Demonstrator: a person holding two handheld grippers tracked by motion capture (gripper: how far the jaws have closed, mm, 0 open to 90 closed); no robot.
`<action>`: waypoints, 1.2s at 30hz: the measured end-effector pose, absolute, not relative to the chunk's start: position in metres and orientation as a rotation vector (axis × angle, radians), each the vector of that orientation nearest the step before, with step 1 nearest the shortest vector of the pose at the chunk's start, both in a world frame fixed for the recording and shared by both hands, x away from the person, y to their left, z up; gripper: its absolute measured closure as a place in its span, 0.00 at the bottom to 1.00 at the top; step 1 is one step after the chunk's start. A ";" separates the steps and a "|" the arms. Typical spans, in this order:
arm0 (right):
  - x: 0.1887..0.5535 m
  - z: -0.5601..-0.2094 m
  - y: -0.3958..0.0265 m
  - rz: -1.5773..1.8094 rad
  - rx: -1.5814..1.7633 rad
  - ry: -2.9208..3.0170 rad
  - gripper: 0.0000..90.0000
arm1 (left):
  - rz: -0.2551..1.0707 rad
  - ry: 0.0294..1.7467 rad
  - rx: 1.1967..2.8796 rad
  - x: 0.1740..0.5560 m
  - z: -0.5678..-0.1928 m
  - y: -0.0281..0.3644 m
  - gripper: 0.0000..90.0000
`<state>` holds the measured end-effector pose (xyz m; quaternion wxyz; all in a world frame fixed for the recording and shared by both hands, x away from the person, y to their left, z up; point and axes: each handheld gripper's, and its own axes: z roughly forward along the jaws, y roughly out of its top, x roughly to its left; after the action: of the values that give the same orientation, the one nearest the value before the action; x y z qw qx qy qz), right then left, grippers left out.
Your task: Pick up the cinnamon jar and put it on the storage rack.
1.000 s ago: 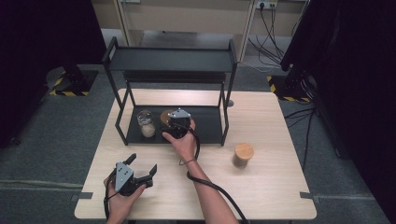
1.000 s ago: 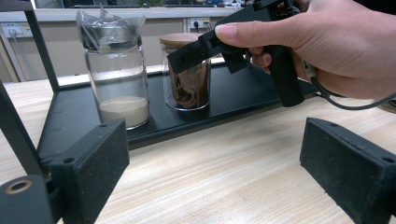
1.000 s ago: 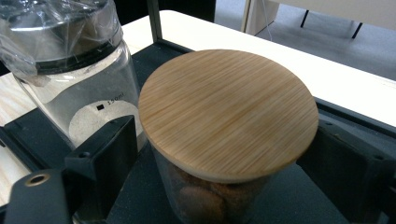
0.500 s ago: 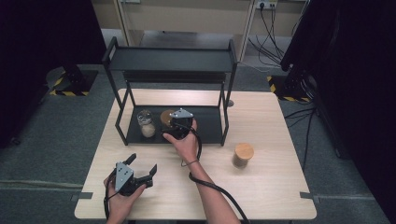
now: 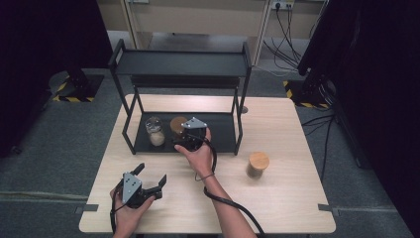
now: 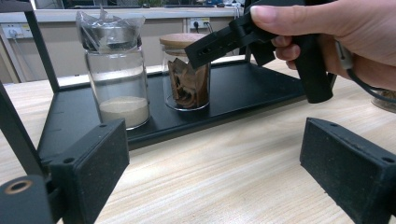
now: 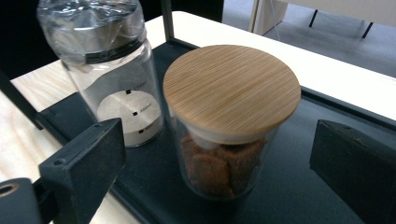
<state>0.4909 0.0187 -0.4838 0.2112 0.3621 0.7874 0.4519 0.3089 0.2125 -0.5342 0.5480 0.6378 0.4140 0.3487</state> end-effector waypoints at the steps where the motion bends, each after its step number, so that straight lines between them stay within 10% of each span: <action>1: 0.490 -0.484 0.018 1.251 1.001 2.188 0.04 | 0.826 0.981 1.511 0.309 -0.534 0.212 0.08; 36: 0.456 -0.480 -0.021 1.267 0.994 2.208 0.04 | 0.831 0.984 1.506 0.309 -0.534 0.212 0.09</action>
<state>0.4556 -0.0207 -0.4796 0.2030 0.3563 0.7910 0.4541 0.3085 0.2124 -0.5343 0.5480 0.6357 0.4153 0.3509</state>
